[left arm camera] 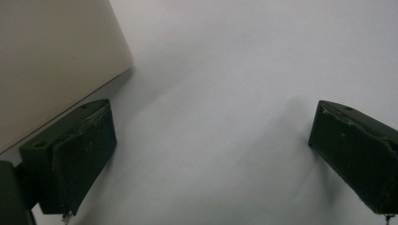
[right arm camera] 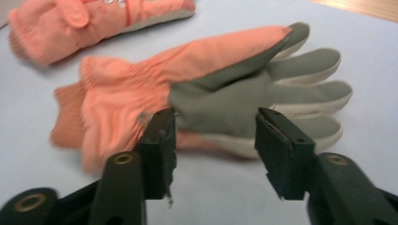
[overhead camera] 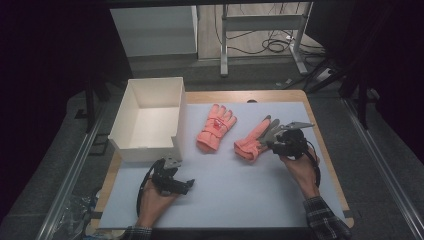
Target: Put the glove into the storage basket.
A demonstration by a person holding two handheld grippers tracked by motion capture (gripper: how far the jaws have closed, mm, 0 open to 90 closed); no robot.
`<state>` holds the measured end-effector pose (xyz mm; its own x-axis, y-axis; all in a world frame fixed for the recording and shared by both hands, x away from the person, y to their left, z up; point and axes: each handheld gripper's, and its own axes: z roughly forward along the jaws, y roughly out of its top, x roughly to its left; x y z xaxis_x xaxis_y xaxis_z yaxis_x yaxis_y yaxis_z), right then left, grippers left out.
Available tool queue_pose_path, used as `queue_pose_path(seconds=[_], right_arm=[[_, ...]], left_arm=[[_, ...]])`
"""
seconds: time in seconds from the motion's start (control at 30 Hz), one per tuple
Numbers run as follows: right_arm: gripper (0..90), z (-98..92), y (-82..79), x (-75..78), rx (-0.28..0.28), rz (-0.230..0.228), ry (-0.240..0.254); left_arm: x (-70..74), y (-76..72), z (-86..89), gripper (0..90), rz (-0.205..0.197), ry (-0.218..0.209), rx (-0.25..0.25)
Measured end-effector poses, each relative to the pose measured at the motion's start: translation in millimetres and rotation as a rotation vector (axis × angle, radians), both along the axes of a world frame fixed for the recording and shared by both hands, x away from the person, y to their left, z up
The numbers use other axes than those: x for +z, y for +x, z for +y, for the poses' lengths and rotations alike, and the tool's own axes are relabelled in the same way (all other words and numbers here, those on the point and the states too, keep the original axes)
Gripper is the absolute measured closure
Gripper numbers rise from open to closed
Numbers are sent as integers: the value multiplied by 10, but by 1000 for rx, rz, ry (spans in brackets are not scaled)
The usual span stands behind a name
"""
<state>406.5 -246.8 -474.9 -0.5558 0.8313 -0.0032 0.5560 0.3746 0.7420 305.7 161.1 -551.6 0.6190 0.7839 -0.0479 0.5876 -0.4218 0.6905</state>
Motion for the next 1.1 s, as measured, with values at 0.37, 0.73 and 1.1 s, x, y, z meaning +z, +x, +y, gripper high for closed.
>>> queue_pose_path(seconds=[0.37, 0.73, 1.1], right_arm=[[429, 147, 413, -109, -59, 32, -37], [637, 264, 473, -295, -94, 64, -128], [865, 169, 464, -272, -98, 78, -45]], left_arm=[[-1, 0, 0, 11, -1, -1, 0], [-1, -1, 0, 11, -1, 0, 0], [0, 0, 1, 11, 0, -1, 0]])
